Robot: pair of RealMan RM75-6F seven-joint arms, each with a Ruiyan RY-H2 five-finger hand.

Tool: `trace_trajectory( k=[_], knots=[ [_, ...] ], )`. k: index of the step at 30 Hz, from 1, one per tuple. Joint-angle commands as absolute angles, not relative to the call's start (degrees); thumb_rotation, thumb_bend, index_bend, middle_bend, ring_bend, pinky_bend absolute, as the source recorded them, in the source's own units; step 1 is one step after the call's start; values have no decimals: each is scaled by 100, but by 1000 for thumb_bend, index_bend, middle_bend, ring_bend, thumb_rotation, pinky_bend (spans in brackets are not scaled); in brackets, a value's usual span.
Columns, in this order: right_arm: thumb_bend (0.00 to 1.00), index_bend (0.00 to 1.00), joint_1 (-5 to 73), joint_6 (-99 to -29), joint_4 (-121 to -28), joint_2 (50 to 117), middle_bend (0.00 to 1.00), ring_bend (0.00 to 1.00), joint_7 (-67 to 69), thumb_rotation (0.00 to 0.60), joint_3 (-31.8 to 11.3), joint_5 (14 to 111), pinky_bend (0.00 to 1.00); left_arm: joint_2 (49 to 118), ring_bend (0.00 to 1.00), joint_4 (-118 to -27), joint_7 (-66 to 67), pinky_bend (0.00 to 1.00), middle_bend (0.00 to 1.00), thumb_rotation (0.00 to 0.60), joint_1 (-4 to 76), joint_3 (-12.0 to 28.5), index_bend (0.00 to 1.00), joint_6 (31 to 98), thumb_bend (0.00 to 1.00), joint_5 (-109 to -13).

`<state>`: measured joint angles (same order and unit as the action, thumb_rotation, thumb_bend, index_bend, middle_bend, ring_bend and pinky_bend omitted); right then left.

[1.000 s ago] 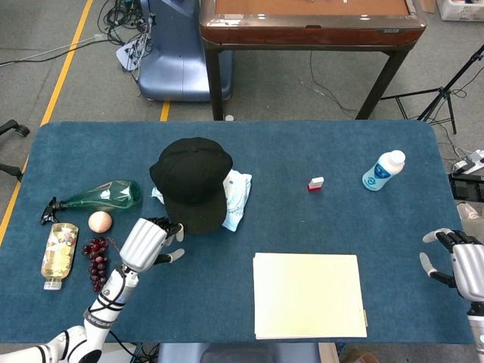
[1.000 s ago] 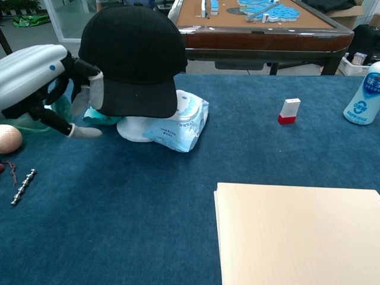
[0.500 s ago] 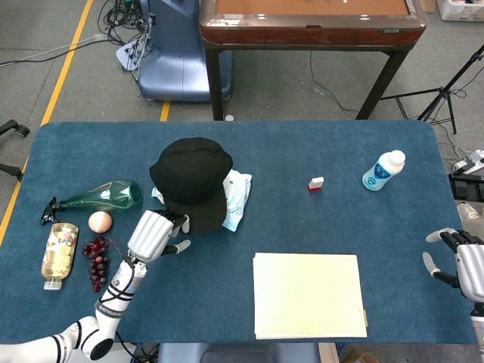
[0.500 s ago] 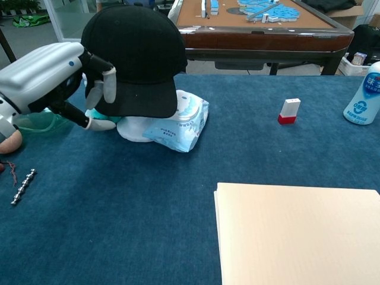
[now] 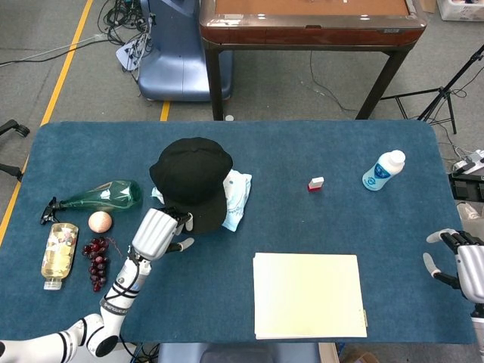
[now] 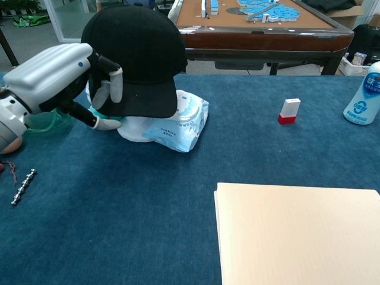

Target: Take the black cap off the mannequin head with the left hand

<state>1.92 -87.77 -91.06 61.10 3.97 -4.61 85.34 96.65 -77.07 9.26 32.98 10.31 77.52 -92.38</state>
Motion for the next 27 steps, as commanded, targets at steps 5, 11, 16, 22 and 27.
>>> trace_trajectory(
  k=[5,11,16,22,27],
  knots=[
    [355,444,177,-8782,-9099,6095,437,376,441,600,-471,8513,454,9815,615,-7466,976,772,768,600,3358,1028,618,7850,0,-9255],
    [355,444,169,-8780,-9104,6082,437,375,456,600,-476,8501,454,10039,615,-7062,938,772,768,600,3391,1010,615,8136,0,-9406],
    [355,444,163,-8786,-9104,6079,437,376,459,600,-474,8510,454,10119,615,-6893,951,772,771,600,3420,985,617,8186,0,-9423],
    [355,444,157,-8785,-9100,6075,437,376,471,600,-478,8503,454,10210,617,-6727,933,772,773,600,3443,962,618,8192,0,-9383],
    [355,444,155,-8785,-9098,6075,437,376,476,600,-478,8508,454,10320,617,-6529,943,773,773,600,3489,989,618,8232,0,-9361]
  ],
)
